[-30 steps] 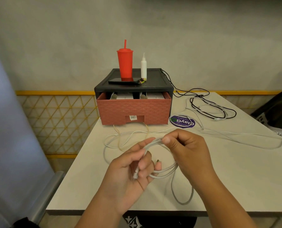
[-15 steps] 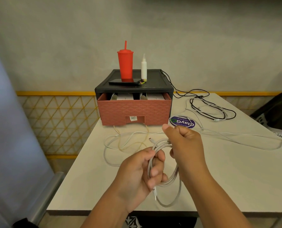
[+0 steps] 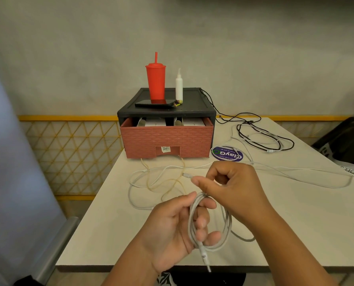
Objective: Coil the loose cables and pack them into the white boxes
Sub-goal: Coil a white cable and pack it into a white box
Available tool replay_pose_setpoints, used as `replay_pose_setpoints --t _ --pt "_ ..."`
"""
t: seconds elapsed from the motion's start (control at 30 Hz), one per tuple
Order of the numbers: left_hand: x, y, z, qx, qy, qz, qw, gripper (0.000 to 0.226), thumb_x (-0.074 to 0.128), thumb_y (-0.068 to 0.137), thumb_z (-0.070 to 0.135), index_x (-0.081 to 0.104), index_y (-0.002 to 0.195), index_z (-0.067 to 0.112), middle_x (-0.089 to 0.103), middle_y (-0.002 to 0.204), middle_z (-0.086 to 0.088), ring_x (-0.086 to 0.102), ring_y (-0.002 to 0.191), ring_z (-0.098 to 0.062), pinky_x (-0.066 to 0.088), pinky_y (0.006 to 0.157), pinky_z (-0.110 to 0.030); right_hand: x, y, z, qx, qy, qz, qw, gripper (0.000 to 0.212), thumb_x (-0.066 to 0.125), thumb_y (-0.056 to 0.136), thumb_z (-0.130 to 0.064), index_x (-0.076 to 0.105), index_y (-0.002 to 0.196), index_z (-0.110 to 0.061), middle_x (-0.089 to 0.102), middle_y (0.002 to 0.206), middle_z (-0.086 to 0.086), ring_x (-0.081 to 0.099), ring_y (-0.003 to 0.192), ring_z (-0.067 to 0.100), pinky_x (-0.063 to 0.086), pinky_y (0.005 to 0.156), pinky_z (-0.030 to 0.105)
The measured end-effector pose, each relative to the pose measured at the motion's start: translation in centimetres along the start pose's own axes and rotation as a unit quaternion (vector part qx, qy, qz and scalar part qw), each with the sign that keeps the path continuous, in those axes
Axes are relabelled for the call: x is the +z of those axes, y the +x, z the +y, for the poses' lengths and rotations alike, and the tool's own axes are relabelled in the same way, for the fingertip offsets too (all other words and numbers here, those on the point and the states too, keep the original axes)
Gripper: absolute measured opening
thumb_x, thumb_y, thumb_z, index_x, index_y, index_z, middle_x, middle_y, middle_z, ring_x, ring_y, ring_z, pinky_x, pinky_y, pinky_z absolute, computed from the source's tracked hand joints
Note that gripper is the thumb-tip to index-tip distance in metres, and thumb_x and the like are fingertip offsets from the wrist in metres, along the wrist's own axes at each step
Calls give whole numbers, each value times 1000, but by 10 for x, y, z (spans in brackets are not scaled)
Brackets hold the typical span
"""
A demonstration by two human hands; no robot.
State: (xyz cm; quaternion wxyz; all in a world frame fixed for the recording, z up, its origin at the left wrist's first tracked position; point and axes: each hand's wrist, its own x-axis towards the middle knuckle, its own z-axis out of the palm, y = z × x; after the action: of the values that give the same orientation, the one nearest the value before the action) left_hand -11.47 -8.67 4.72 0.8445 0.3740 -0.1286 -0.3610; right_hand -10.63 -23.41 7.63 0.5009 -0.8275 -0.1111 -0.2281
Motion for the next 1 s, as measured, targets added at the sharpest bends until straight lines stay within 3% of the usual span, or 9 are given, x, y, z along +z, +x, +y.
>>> replay_pose_setpoints --t 0.07,0.27,0.43,0.6,0.7,0.8,0.87,0.93,1.0 --pt "-5 1 0 -2 -20 -54 998 24 66 78 26 71 88 4 53 48 0 51 39 -9 55 69 -32 1 0 0 5 -21 18 1000 41 77 67 -41 50 46 -17 33 39 -9 30 43 6 26 46 19" --pt "-10 2 2 -19 -23 -102 994 29 68 81 25 69 101 3 44 41 8 38 32 -2 49 54 -21 6 0 0 -11 -113 83 990 59 45 74 -70 34 43 -21 44 45 -11 39 47 10 28 46 24" --pt "-19 -1 7 33 -69 -159 984 43 38 100 21 45 132 -6 44 53 0 32 45 -9 52 81 -25 -1 4 13 -37 -79 69 994 58 40 81 -65 39 46 -19 44 47 -4 38 47 14 27 46 28" --pt "-35 -12 31 166 -129 -73 975 48 24 103 20 26 142 -7 61 73 -15 55 60 -21 39 104 -28 -15 -9 34 -33 -128 -22 991 63 38 84 -67 57 63 -11 51 60 -1 45 56 15 33 51 27" --pt "-49 -14 49 232 -124 -32 964 48 18 104 24 14 143 -4 65 90 -17 63 82 -24 28 111 -26 -14 -16 40 -19 -135 -78 988 38 45 84 -52 62 65 -24 57 59 -9 49 56 10 39 53 24" --pt "-51 -21 66 287 -74 33 954 44 14 104 25 6 138 -1 65 104 -18 62 95 -26 20 115 -26 -13 -20 39 -27 -166 -104 980 21 53 90 -40 69 97 -28 70 79 -4 59 72 10 48 67 30" --pt "-36 -18 74 315 -44 65 946 42 27 102 19 19 136 -4 68 101 -12 65 94 -21 29 112 -29 -12 -22 34 -52 -183 -140 972 22 51 91 -42 64 108 -34 67 73 -9 57 73 7 46 65 25" --pt "-26 -10 73 366 -19 99 925 47 48 87 17 48 128 -5 71 83 1 69 77 -10 50 93 -32 -6 -25 26 -72 -206 -198 956 29 45 92 -46 63 111 -32 58 64 -14 55 73 5 42 64 19" --pt "-24 -5 69 396 -12 113 911 41 43 85 24 57 120 7 71 76 7 68 75 -6 54 85 -29 1 -29 20 -102 -206 -229 946 47 35 90 -55 61 111 -22 66 75 -8 57 78 10 47 73 27"
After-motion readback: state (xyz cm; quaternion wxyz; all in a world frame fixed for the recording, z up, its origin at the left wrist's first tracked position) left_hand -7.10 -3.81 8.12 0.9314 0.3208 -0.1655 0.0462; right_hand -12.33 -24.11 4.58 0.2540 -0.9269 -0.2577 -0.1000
